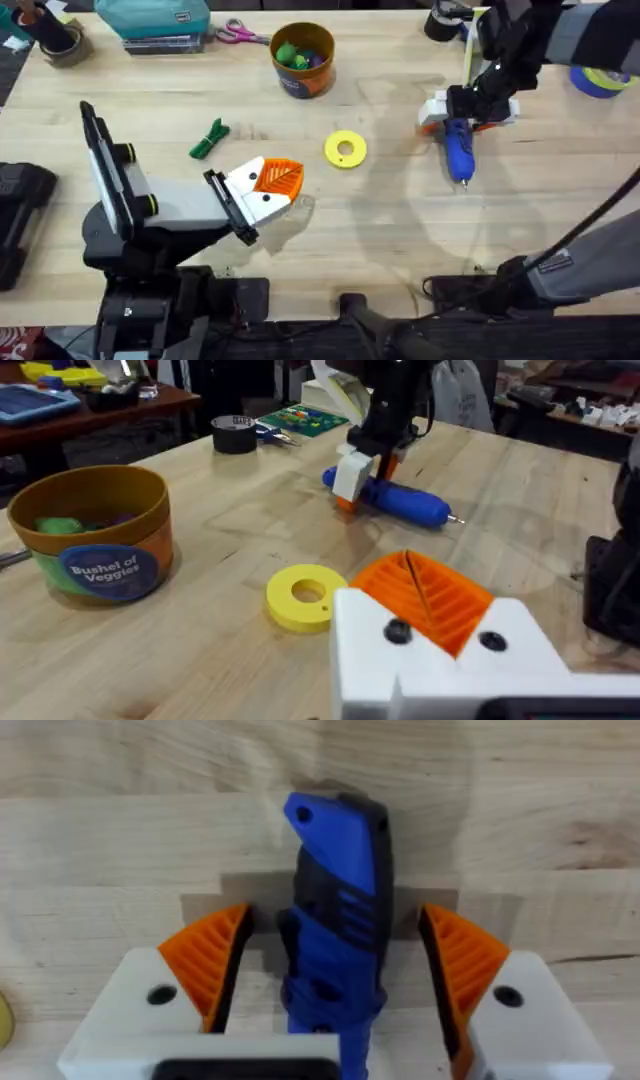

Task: Pick up the gripper from the table and insert it into the empty holder that is missing its gripper. Then pick up a screw, insert it into the mounting hole, and use the screwdriver to tighten it. Finally, clean up the table by picking up the vegetable and placing it into the bucket.

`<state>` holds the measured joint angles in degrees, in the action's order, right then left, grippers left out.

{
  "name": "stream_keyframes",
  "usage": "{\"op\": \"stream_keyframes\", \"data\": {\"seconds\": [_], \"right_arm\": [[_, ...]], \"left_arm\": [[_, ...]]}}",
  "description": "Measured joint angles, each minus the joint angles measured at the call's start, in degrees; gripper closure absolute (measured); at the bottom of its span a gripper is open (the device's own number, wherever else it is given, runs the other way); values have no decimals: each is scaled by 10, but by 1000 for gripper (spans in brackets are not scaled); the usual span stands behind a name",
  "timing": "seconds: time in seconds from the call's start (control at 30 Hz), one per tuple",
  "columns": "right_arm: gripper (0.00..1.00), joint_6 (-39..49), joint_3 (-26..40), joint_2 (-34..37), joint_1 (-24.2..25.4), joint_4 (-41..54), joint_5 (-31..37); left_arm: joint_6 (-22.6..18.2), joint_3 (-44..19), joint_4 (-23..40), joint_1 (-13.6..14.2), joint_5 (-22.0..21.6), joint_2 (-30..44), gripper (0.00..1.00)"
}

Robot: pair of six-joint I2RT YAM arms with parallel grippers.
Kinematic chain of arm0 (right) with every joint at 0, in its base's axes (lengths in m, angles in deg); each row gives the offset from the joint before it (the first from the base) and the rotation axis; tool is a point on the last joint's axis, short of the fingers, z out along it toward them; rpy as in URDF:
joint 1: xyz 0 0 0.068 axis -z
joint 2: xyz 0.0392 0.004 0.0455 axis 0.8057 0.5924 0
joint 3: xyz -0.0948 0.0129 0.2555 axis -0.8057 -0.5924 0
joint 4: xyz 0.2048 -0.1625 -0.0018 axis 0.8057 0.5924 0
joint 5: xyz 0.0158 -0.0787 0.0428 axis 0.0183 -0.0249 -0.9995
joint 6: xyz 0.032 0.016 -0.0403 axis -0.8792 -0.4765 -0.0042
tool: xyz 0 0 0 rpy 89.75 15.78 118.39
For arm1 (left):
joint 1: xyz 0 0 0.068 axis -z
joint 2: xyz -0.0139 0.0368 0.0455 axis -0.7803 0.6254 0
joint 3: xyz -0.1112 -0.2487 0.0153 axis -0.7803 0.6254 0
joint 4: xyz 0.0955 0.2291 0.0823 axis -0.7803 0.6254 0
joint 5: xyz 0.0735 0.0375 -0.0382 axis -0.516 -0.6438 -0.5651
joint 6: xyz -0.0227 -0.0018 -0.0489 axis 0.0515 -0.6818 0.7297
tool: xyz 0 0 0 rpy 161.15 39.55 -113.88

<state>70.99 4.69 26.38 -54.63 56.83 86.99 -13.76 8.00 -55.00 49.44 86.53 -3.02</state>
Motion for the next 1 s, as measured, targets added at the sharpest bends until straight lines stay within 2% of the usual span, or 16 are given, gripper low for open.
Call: {"op": "stream_keyframes", "data": {"seconds": [0.17,0.23,0.4,0.43,0.83,1.0], "right_arm": [[10,0,0,0,0,0,0],[125,1,0,0,0,0,-1],[884,0,0,3,1,-2,11],[959,-1,0,5,2,-2,13],[978,-2,6,6,2,4,13],[978,-7,38,5,2,11,13]], "left_arm": [[0,0,0,0,0,0,996],[0,0,0,0,0,0,996],[0,0,0,0,0,0,996],[0,0,0,0,0,0,996],[0,0,0,0,0,0,996],[0,0,0,0,0,0,996]]}}
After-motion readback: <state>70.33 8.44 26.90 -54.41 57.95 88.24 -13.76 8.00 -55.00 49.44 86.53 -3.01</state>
